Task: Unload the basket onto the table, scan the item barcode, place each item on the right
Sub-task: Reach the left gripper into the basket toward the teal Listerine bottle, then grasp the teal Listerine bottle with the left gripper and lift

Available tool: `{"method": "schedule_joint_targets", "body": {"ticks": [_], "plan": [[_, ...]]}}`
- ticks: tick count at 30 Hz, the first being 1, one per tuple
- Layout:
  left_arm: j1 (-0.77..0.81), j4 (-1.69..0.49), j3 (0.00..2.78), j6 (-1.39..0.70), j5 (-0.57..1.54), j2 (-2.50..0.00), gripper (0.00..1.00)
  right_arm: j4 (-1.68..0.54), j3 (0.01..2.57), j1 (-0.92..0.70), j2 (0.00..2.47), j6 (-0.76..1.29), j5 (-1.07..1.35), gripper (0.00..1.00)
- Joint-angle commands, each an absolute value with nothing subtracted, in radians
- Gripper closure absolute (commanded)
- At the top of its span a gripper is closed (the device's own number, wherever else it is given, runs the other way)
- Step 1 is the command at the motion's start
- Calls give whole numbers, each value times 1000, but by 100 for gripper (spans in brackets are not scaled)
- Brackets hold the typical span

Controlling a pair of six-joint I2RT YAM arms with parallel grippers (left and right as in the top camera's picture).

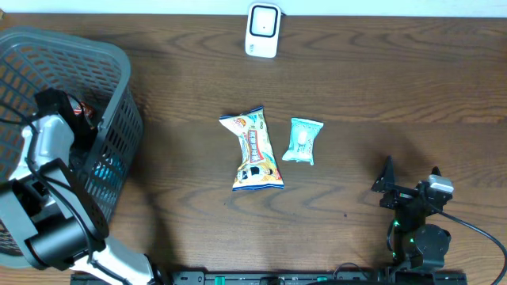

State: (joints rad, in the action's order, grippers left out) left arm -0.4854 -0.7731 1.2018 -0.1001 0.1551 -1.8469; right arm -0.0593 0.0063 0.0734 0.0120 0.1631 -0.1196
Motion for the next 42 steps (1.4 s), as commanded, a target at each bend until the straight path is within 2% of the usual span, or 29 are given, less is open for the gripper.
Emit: {"method": "schedule_joint_targets", "body": {"ticks": [1,7,11,16,38,41,42], "plan": [[-485,-756,1103,-102,191,-1929,5,-63,6,73,9,148,-117,1],[-493,-761,1111,-102,191,-1927,27,-63,6,73,9,148,-117,1],[-508,-784,1134,-110,191,-1909,35,-63,6,73,9,148,-117,1],[-521,-833,1180,-110,191,-1844,39,-63,6,73,9,148,-117,1],[-522,-828,1188,-197,191,-1397,40,-63,6,73,9,148,-117,1],[-522,-827,1188,-197,179,-1377,39,-63,6,73,9,148,-117,1],[-522,-827,1188,-199,163,-1379,35,-63,6,73,9,148,-117,1]]}}
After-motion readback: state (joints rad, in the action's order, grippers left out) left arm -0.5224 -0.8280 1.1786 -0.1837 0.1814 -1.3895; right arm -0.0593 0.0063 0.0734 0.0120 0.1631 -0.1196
